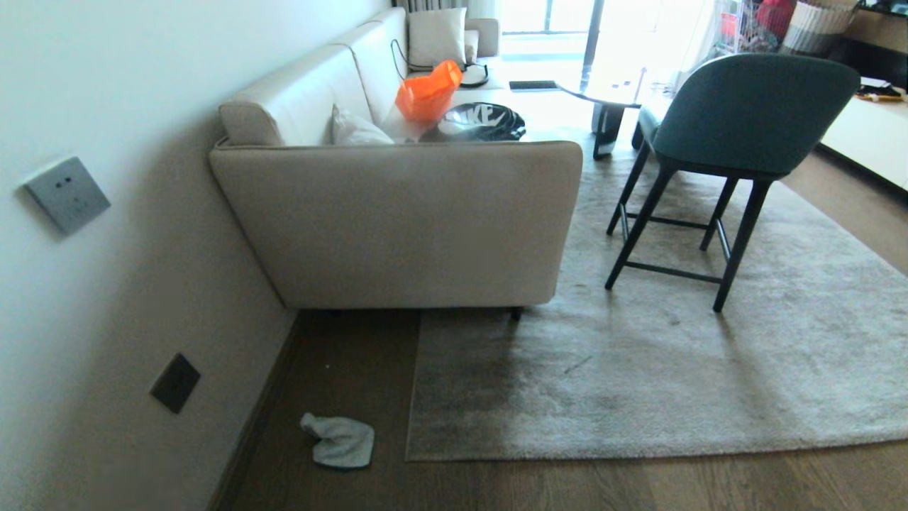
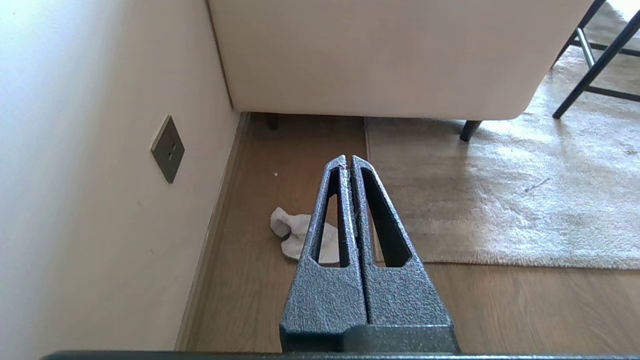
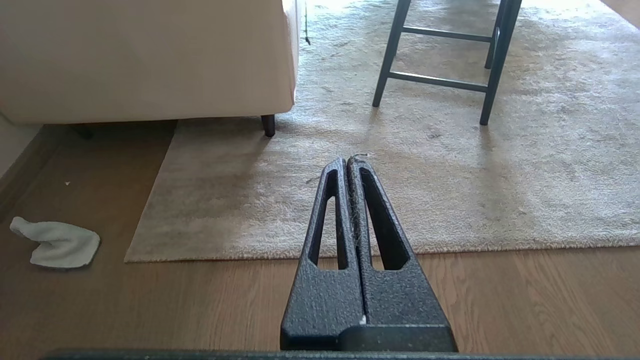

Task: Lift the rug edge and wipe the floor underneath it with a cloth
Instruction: Pick up the rag

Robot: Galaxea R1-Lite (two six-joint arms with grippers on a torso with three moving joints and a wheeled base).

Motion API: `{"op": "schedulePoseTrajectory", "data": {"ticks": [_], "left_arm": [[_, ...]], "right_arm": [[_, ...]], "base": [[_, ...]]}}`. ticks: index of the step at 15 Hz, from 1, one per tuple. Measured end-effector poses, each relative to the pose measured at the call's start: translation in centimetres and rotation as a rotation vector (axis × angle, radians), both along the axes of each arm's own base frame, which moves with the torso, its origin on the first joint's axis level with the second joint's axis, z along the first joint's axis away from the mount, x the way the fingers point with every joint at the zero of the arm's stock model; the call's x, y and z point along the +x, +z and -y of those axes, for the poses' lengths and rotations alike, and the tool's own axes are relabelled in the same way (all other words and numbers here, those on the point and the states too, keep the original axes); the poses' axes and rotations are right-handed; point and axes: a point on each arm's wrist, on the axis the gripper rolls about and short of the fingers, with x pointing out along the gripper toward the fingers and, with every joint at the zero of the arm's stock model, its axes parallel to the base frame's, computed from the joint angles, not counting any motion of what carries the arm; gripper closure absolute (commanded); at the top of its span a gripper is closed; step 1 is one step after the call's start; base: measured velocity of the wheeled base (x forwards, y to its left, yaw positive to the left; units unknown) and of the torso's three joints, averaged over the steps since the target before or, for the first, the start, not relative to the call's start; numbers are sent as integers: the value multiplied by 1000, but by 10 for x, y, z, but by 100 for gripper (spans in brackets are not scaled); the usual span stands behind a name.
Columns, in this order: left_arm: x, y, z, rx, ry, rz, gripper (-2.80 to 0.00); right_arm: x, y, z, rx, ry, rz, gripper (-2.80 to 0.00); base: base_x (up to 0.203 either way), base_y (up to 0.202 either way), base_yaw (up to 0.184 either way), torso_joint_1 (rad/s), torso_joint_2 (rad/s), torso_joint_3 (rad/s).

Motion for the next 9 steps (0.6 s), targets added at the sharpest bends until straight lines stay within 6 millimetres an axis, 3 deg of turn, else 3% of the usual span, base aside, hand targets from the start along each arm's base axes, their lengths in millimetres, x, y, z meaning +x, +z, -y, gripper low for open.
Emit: {"op": "schedulePoseTrajectory", "data": {"ticks": [6, 9], "left_arm": [[0, 0, 0, 2, 0, 0, 0], [0, 0, 0, 4, 0, 0, 0]], "right_arm": [[0, 0, 0, 0, 0, 0, 0], [0, 0, 0, 0, 0, 0, 0]], "base": [[0, 0, 0, 0, 2, -7], [0, 0, 0, 0, 0, -147]]}}
